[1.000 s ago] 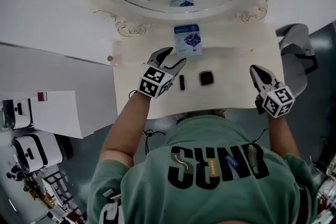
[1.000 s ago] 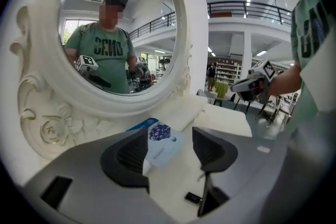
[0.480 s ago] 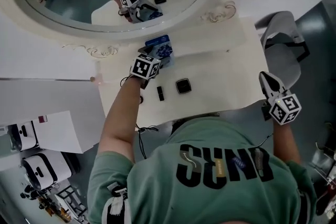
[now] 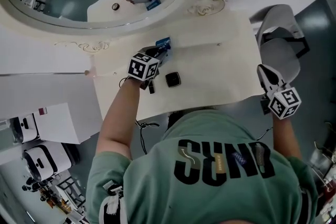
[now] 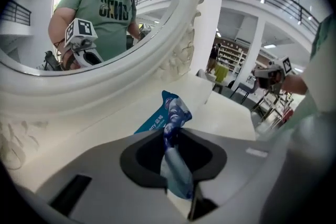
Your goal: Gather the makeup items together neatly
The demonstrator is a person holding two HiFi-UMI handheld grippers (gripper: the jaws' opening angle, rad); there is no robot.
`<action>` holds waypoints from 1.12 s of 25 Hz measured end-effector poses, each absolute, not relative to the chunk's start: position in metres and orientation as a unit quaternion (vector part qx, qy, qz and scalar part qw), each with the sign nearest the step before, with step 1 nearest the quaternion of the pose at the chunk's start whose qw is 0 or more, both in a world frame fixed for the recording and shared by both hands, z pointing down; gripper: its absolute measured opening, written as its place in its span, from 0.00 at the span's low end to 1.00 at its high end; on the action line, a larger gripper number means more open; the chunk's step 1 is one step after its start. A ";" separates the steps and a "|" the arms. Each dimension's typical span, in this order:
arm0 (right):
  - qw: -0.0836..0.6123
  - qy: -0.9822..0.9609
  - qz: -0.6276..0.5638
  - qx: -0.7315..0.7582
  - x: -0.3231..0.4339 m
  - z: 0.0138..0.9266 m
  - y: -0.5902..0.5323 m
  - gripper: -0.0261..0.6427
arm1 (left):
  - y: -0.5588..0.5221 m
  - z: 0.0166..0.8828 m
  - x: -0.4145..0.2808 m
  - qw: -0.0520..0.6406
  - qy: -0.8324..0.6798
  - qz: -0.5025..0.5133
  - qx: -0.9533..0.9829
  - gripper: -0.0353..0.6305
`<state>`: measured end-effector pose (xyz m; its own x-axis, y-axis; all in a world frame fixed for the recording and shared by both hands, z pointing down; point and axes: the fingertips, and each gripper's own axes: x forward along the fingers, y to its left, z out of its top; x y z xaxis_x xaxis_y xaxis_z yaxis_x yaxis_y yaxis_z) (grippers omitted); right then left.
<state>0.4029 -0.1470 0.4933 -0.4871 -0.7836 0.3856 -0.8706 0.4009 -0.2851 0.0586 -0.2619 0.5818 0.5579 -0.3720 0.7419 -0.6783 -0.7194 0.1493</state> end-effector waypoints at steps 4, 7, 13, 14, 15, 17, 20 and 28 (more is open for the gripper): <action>0.101 -0.837 0.224 0.489 0.413 0.491 -0.140 0.03 | -0.215 0.566 0.134 0.236 -0.273 0.317 0.877 0.17; 0.108 -0.838 0.228 0.484 0.421 0.495 -0.132 0.03 | -0.177 0.596 0.175 0.250 -0.257 0.339 0.870 0.17; 0.125 -0.833 0.230 0.487 0.439 0.501 -0.116 0.03 | -0.139 0.679 0.209 0.227 -0.268 0.404 0.844 0.18; 0.127 -0.832 0.230 0.489 0.442 0.501 -0.114 0.03 | -0.140 0.684 0.213 0.227 -0.273 0.404 0.843 0.18; 0.129 -0.831 0.231 0.490 0.445 0.501 -0.111 0.03 | -0.141 0.688 0.216 0.230 -0.276 0.401 0.843 0.18; 0.133 -0.828 0.233 0.492 0.448 0.503 -0.105 0.03 | -0.142 0.693 0.222 0.237 -0.276 0.398 0.842 0.18; 0.136 -0.825 0.236 0.495 0.451 0.504 -0.097 0.03 | -0.140 0.699 0.228 0.241 -0.271 0.401 0.841 0.24; 0.136 -0.823 0.238 0.497 0.452 0.504 -0.086 0.03 | -0.138 0.705 0.237 0.231 -0.257 0.407 0.846 0.40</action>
